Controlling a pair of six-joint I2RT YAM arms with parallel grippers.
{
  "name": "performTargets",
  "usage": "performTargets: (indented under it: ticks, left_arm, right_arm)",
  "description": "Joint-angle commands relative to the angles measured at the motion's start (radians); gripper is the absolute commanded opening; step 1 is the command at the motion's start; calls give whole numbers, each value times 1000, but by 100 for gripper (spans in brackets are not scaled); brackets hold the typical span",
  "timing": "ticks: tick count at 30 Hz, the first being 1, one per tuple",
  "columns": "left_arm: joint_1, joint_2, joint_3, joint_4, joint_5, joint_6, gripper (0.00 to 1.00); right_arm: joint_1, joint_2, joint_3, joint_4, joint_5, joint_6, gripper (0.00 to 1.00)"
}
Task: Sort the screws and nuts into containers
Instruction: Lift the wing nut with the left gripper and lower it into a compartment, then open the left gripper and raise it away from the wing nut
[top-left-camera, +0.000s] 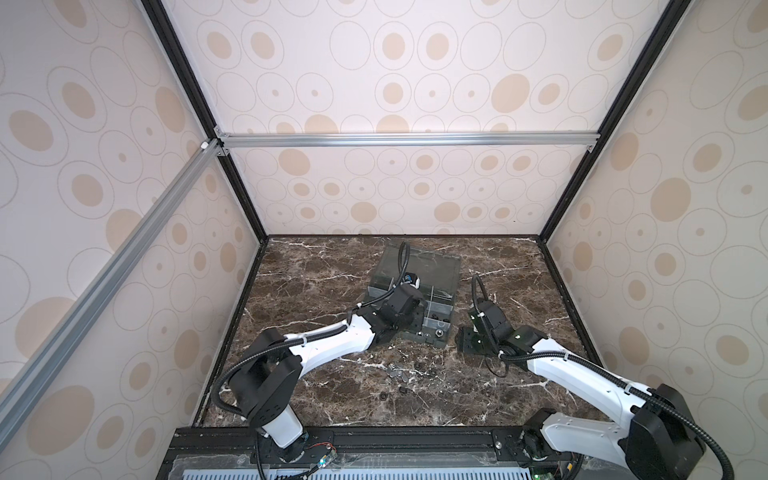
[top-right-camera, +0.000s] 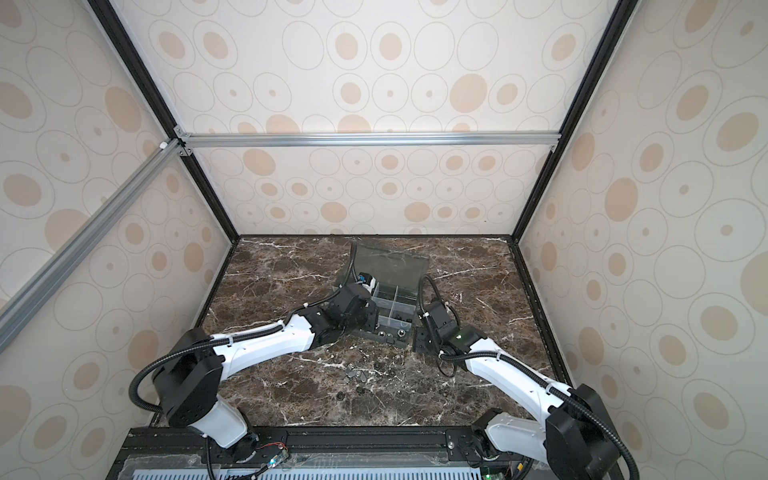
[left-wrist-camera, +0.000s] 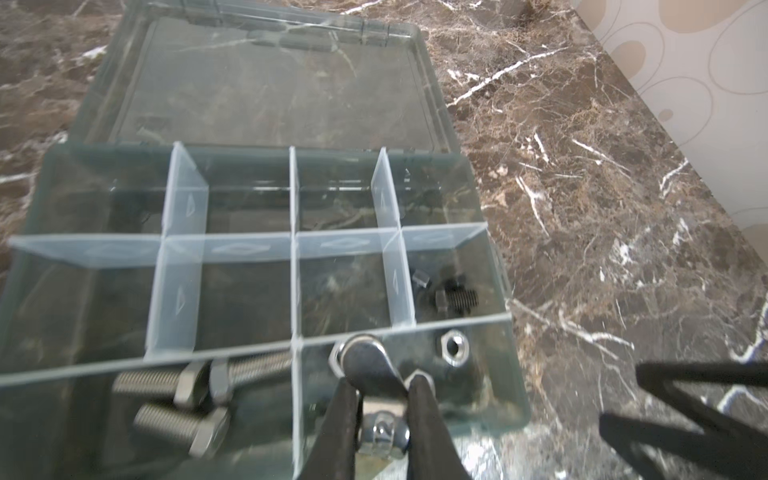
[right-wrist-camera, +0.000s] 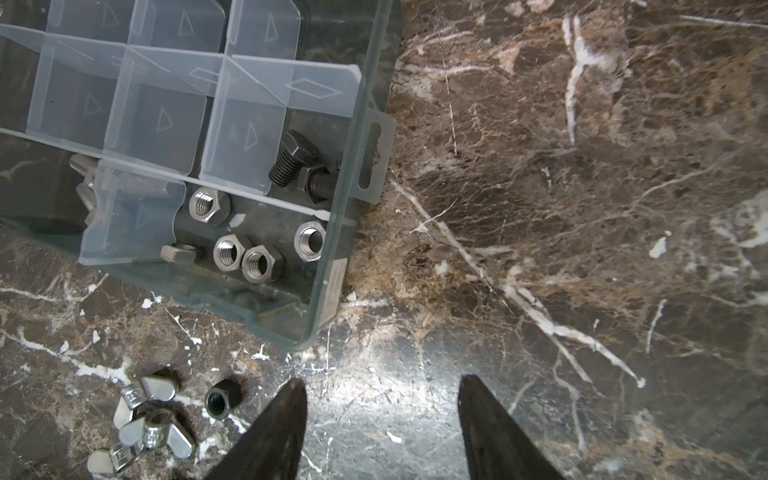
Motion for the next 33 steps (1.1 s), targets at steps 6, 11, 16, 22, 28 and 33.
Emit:
performTargets:
  ticks: [6, 11, 16, 22, 28, 33]
  left_arm:
    - [27, 135, 148, 24, 20, 33, 18]
    - [39, 185, 178, 39, 31, 22, 18]
    - [54, 217, 203, 37, 35, 18, 22]
    - [61, 193, 169, 62, 32, -9, 31]
    - [65, 147, 124, 79, 40, -28, 32]
    - [65, 72, 16, 142, 58, -92, 32]
  right_arm:
    - [-4, -35, -3, -42, 7, -11, 62]
    - [-4, -35, 18, -63, 7, -23, 62]
    - [-4, -40, 14, -62, 5, -18, 62]
    - [-3, -50, 7, -69, 13, -17, 62]
    - [-3, -44, 5, -59, 12, -14, 62]
    - [-5, -31, 5, -46, 6, -12, 62]
